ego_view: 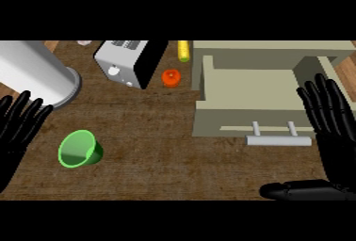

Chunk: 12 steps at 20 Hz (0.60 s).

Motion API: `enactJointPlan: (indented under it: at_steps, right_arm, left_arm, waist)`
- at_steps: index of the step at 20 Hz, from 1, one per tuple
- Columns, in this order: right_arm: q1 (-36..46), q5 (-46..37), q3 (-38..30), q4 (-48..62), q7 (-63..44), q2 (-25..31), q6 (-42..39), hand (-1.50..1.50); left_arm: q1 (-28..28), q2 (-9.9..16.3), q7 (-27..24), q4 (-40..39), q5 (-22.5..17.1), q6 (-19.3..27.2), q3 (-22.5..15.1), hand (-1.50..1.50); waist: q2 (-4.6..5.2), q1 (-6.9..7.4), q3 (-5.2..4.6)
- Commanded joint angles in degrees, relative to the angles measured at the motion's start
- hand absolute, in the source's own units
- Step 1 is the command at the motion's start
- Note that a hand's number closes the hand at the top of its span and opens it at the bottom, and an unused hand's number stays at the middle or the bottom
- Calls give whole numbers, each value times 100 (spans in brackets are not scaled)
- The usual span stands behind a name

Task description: Pick up the cup, place it into the drawer and close the drawer

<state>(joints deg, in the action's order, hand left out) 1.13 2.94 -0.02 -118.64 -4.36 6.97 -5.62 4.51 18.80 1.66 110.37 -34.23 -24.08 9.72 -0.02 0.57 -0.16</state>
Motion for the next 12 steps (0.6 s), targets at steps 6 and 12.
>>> enactJointPlan:
  at_steps: [6, 12]
  right_arm:
    - [745, 80, -89, 859, -4, 16, -158, -150]
    - [1088, 127, -322, 1195, 113, 164, -269, -150]
  left_arm:
    - [-665, 461, -199, -2161, -169, -1089, 549, -150]
    - [-886, 416, -1284, -3733, 986, -1688, 727, -150]
  waist:
    - [11, -62, 15]
    - [16, -76, 12]
